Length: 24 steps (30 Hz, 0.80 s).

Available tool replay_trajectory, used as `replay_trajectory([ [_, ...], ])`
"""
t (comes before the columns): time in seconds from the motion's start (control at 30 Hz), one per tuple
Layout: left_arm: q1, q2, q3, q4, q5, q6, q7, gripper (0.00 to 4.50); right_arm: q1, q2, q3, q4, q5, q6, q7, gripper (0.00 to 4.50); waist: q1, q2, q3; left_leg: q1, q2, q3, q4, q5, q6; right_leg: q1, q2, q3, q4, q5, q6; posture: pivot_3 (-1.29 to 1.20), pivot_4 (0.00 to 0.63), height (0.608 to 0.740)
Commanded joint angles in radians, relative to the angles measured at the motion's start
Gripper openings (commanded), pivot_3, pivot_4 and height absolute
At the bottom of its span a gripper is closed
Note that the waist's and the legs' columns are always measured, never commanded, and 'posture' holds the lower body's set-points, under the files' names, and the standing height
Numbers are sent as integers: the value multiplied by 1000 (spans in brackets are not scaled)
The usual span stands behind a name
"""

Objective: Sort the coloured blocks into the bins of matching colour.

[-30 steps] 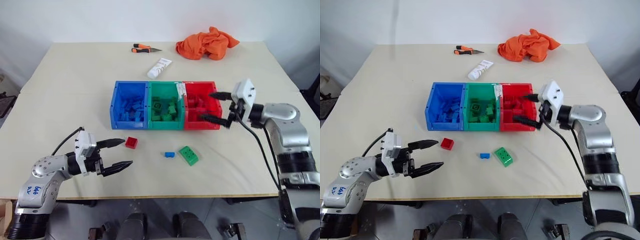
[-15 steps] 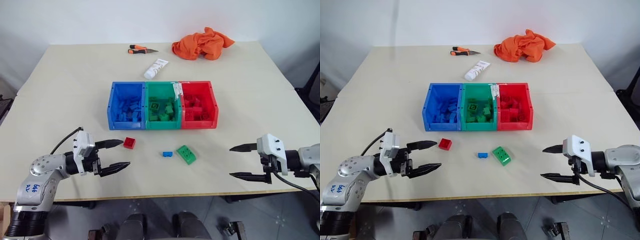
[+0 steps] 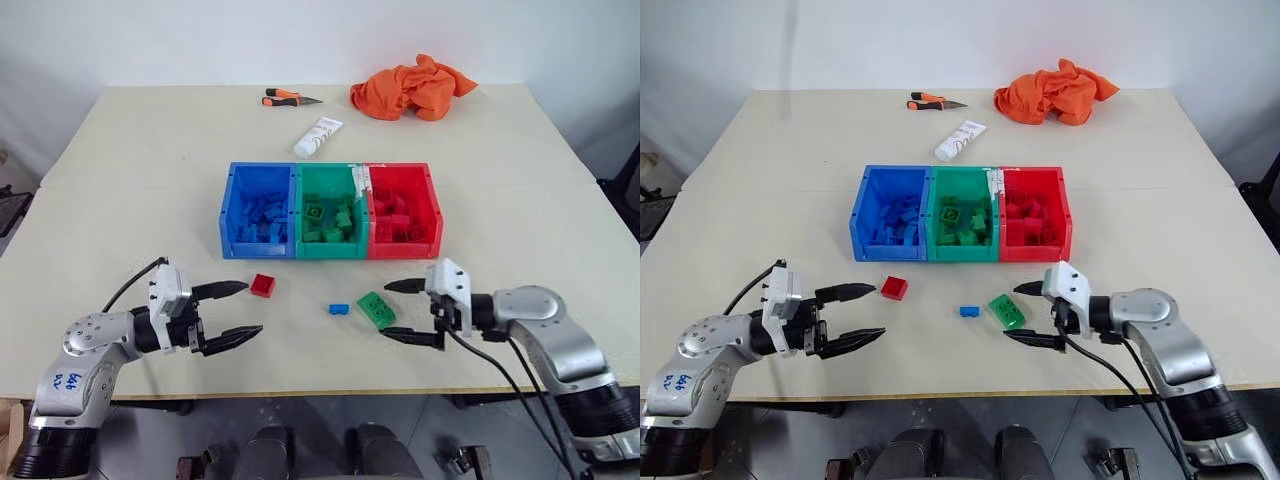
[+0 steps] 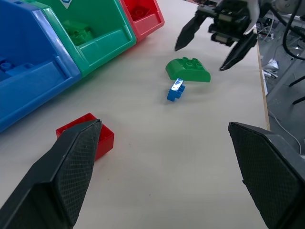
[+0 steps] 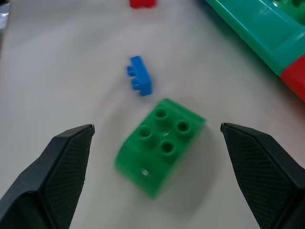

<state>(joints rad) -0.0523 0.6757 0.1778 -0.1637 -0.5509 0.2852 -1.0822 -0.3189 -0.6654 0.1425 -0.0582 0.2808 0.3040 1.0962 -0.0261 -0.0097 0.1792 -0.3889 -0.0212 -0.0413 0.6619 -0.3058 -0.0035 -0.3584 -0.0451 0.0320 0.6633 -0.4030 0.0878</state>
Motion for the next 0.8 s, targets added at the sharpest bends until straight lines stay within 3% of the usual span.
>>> replay_trajectory([
  [0.03,14,-1,13,-48,-13,-5,8,4500,-10,29,36,47,-45,-37,-18,4444,-1,0,0,0,0,0,0,0,0,0,0,0,0,0,0,0,150,740],
  [0.13,19,-3,15,-57,-15,-5,17,4500,-19,54,71,80,-87,-37,-40,4444,-6,0,0,1,0,0,0,0,0,0,0,0,0,0,0,0,150,740],
  [0.23,25,-4,16,-63,-17,-5,22,4500,-9,65,50,63,-65,-46,-41,3850,-6,0,0,2,0,0,0,0,-1,0,0,0,2,0,0,0,150,740],
  [0.47,37,-4,17,-69,-19,-9,27,4500,-7,35,10,-10,-34,-23,-30,1509,-2,0,0,1,0,0,0,0,-1,0,0,0,2,0,0,0,150,740],
  [0.67,28,-5,13,-64,-19,-9,26,4500,-32,18,-66,-93,56,16,-11,1445,-2,0,0,1,0,0,-1,0,0,0,0,0,1,0,0,0,150,740],
  [0.8,18,-4,8,-55,-16,-9,23,4500,-175,50,-100,-54,76,39,-56,1445,-8,0,0,1,0,1,-1,0,-1,-1,0,1,1,0,0,0,150,740],
])
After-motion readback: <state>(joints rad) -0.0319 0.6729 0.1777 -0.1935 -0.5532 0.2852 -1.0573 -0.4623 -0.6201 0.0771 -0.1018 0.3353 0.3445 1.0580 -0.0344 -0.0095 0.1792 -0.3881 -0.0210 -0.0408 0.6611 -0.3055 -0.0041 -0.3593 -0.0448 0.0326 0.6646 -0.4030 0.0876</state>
